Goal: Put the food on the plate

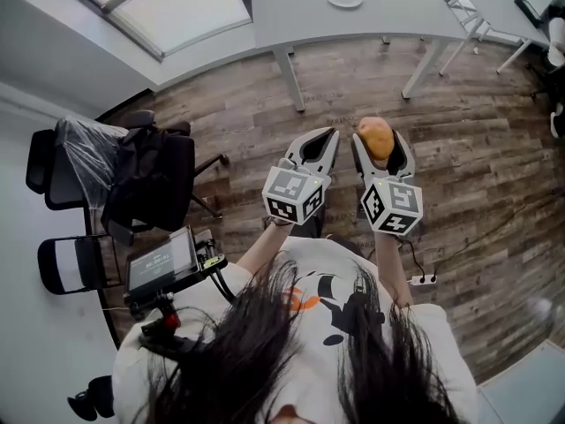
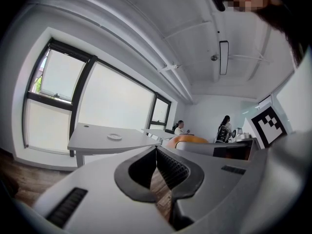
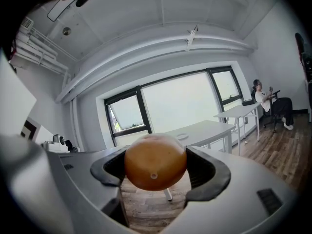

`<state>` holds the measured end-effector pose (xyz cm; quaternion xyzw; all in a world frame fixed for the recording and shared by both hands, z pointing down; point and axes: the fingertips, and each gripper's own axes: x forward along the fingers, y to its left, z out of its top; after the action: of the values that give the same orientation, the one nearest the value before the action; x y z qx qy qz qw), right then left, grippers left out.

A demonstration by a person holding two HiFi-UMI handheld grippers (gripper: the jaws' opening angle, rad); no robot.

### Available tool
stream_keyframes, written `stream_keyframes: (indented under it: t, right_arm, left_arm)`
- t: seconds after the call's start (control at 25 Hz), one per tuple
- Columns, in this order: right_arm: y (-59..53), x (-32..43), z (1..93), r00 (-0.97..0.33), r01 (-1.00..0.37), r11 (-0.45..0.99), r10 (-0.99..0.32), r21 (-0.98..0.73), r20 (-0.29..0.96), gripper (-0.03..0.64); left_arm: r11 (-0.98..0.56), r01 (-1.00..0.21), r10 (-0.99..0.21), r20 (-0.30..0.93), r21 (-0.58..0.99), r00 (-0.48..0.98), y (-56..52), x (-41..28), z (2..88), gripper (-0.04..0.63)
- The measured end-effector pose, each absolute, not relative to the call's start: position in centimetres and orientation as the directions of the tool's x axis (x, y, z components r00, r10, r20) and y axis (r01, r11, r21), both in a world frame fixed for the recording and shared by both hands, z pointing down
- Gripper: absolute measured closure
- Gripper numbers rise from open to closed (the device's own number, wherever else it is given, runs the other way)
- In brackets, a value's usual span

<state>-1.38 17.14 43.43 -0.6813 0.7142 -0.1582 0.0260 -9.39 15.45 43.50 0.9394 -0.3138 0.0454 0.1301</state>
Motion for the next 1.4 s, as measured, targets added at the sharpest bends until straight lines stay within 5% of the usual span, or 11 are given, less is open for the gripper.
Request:
stream_keyframes:
  t: [0.76,1.4]
  right_arm:
    - [-4.1,1.2,42.8,0.050,-0.960,-0.100,-0.981,-0.262,0.189,0.255]
    - [-8.3,5.6,42.5,0.123,-0.951,-0.173,-0.972,-0.256,0.198,0.255]
  left_arm:
    - [-0.855,-0.478,-0.455,0.151,0.202,0.878,-6.9,-5.7,42.5,0.589]
    - [-0.853,-0.442,-0.416,0.150,0.278,0.897,-12.7,-2.1,43.8,0.589]
